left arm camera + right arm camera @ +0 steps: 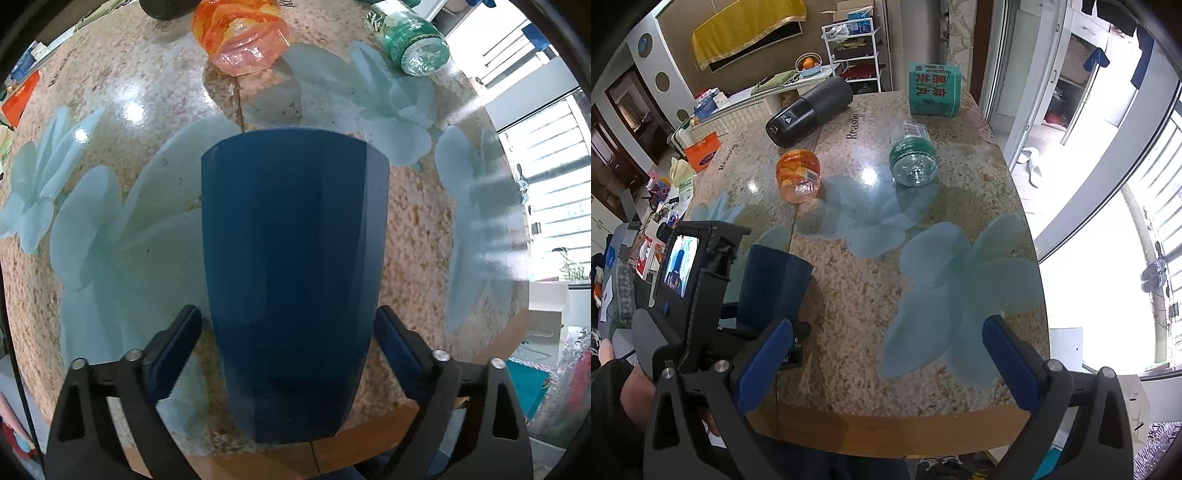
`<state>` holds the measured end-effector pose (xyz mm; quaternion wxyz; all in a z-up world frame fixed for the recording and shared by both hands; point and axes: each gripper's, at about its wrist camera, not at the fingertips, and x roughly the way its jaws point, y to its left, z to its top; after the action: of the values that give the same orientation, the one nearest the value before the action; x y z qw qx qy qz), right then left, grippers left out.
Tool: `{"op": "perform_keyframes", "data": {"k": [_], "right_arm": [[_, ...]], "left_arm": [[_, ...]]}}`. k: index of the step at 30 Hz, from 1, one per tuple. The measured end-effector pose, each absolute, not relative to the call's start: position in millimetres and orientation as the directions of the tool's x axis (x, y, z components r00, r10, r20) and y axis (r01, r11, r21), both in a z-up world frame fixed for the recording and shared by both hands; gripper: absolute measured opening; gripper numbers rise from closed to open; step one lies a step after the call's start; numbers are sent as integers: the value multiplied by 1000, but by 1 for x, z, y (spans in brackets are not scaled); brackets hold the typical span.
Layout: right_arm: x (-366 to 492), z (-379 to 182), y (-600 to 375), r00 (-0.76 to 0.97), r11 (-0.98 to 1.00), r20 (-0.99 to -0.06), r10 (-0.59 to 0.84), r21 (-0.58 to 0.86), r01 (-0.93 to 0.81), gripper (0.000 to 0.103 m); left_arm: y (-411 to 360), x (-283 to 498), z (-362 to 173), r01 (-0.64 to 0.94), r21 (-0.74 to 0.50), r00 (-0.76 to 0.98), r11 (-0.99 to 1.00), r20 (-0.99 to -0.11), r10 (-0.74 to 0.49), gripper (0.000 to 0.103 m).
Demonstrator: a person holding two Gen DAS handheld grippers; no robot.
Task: Flip cup upright
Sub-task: 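Set the cup down on the table and open the left gripper, then grasp the dark blue cup's body with the right gripper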
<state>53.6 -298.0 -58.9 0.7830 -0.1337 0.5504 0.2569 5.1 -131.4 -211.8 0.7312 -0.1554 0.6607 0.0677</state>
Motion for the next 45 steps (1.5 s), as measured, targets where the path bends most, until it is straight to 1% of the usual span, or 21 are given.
{"op": "perform_keyframes", "data": {"k": [4,6,9,13,18,22,26,29,33,36,45], "right_arm": [[56,-59,-299,260,833,-930,259,79,-547,103],[56,-59,-299,261,835,-929,263,84,-544,103],[57,-56,-299,260,841,-928,267,92,-534,103],[57,-49,-301,244,854,-927,285,130,-503,103],[56,-36,-291,230,857,-917,325,183,-482,103],[55,-35,-272,204,855,-920,335,206,-476,103],[54,-40,-251,170,856,-923,345,236,-459,103],[53,-49,-234,118,868,-932,342,265,-420,103],[51,-53,-211,113,881,-942,317,248,-403,103],[52,-61,-198,74,886,-945,320,270,-378,103],[66,-107,-168,-8,918,-986,167,158,-363,103]], "left_arm": [[-134,10,-202,-279,-154,139,948,-983,-118,99],[-131,12,-193,-273,-148,147,951,-983,-111,103],[-131,14,-181,-261,-151,161,954,-981,-111,103],[-124,13,-155,-254,-118,164,960,-983,-78,103],[-100,4,-121,-252,-112,194,961,-979,-63,103],[-80,-8,-99,-230,-119,206,966,-976,-71,103],[-64,-21,-94,-205,-132,212,970,-973,-87,103],[-50,-26,-95,-172,-119,211,978,-974,-81,103],[-26,-34,-101,-151,-137,204,979,-973,-105,103],[-9,-39,-107,-133,-141,198,981,-974,-113,103],[6,-50,-129,-86,-172,164,981,-974,-156,103]]}}
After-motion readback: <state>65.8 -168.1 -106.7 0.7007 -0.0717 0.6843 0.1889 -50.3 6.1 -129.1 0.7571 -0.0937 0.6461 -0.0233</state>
